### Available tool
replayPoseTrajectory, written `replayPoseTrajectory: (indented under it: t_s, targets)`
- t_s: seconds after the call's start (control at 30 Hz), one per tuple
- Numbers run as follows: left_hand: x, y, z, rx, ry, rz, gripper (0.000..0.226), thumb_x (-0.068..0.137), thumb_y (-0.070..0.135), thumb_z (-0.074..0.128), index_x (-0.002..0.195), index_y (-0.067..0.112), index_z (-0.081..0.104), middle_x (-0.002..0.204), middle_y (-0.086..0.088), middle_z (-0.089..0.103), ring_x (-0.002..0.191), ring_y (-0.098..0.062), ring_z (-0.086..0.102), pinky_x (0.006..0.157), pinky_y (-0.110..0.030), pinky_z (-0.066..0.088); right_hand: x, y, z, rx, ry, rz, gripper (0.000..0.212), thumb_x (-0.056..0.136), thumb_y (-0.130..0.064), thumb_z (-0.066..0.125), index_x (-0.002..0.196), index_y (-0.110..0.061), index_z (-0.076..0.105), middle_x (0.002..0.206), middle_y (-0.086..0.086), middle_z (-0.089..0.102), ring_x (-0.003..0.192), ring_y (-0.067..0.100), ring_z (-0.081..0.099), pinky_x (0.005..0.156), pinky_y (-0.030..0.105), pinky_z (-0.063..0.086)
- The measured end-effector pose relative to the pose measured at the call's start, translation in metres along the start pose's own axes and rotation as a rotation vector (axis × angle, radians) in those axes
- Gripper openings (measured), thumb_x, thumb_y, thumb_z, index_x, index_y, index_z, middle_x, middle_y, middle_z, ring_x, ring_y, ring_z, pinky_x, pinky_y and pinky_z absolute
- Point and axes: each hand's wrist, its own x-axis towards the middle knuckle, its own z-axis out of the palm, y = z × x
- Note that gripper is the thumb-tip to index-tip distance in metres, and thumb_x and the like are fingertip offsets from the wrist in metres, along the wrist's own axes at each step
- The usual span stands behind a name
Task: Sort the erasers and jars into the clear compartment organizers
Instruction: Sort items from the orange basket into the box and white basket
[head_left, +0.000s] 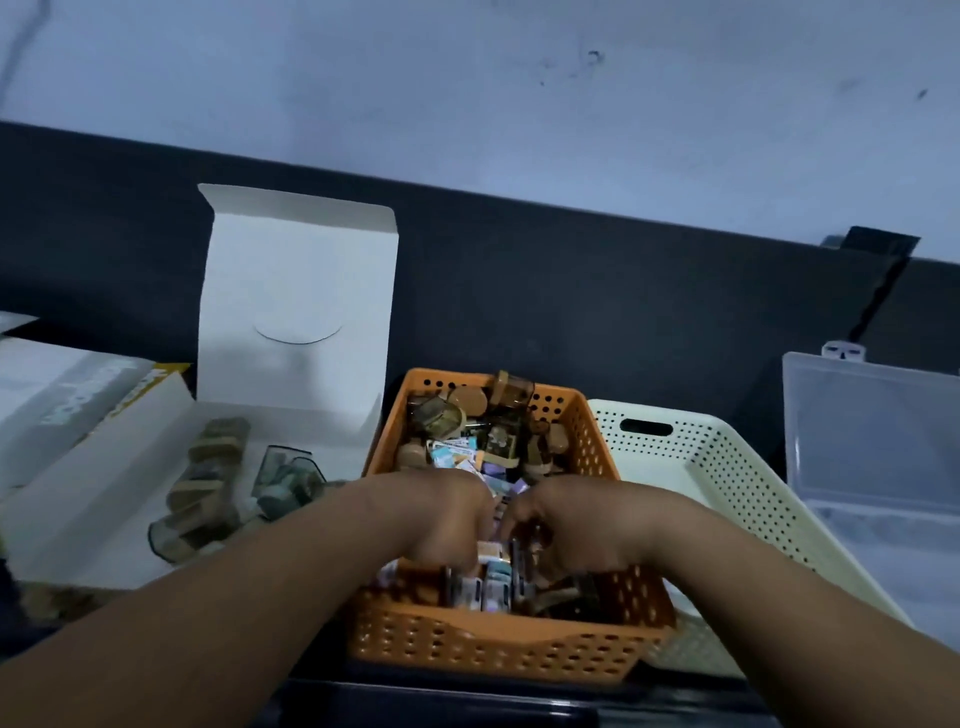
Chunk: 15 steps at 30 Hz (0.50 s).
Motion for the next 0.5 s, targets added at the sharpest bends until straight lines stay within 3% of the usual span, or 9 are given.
replayPoseTrajectory:
  t_s: [0.07, 0.13, 0.2, 0.27, 0.4, 0.5]
  targets:
    - [0.003, -0.003, 0.005, 0.014, 0.005, -0.023, 0.032, 0.088, 0.023, 0.062, 0.118, 0.013, 0.062, 0.12, -0.008, 0.061, 0.108, -0.025, 0.058, 0.094, -0.04, 0.049, 0.002, -0.001, 0.004, -0.047, -0.016, -0.001, 0.05, 0.082, -0.02, 0.073, 0.128, -0.032, 0.057, 0.123, -0.005, 0.06, 0.108, 0.02, 0.057, 0.093, 0.035, 0.049]
    - [0.005, -0.005, 0.008, 0.035, 0.007, -0.033, 0.031, 0.092, 0.024, 0.057, 0.12, 0.012, 0.06, 0.12, -0.008, 0.06, 0.105, -0.024, 0.058, 0.089, -0.034, 0.051, 0.004, -0.002, 0.005, -0.067, -0.009, 0.006, 0.048, 0.082, -0.019, 0.072, 0.126, -0.032, 0.057, 0.121, -0.004, 0.06, 0.105, 0.02, 0.056, 0.088, 0.033, 0.049]
    - [0.007, -0.003, 0.012, 0.067, 0.019, -0.031, 0.03, 0.096, 0.02, 0.049, 0.122, 0.01, 0.059, 0.119, -0.01, 0.059, 0.089, -0.021, 0.058, 0.065, -0.019, 0.048, 0.006, -0.003, 0.007, -0.08, 0.003, 0.008, 0.043, 0.083, -0.016, 0.071, 0.122, -0.028, 0.057, 0.115, -0.002, 0.06, 0.1, 0.02, 0.057, 0.082, 0.032, 0.05]
    - [0.009, -0.001, 0.015, 0.092, 0.037, -0.051, 0.029, 0.096, 0.017, 0.047, 0.121, 0.008, 0.058, 0.114, -0.01, 0.059, 0.078, -0.019, 0.053, 0.044, -0.016, 0.037, 0.008, -0.005, 0.008, -0.109, 0.013, 0.006, 0.041, 0.085, -0.014, 0.068, 0.122, -0.024, 0.055, 0.111, 0.002, 0.06, 0.097, 0.022, 0.057, 0.078, 0.033, 0.049]
    - [0.012, -0.004, 0.014, 0.08, 0.08, -0.041, 0.006, 0.091, 0.011, 0.052, 0.09, 0.007, 0.057, 0.084, -0.01, 0.047, 0.074, -0.02, 0.041, 0.053, -0.027, 0.028, 0.009, -0.007, 0.006, -0.107, -0.011, 0.012, 0.042, 0.084, -0.021, 0.071, 0.122, -0.017, 0.055, 0.114, 0.006, 0.062, 0.099, 0.024, 0.058, 0.08, 0.033, 0.049]
    - [0.011, -0.006, 0.012, -0.003, 0.076, -0.009, 0.01, 0.087, 0.004, 0.054, 0.089, 0.014, 0.052, 0.088, -0.01, 0.045, 0.078, -0.019, 0.038, 0.065, -0.029, 0.029, 0.008, -0.008, 0.005, -0.103, -0.021, 0.016, 0.038, 0.084, -0.024, 0.072, 0.118, -0.016, 0.057, 0.109, 0.005, 0.061, 0.094, 0.022, 0.056, 0.072, 0.03, 0.046]
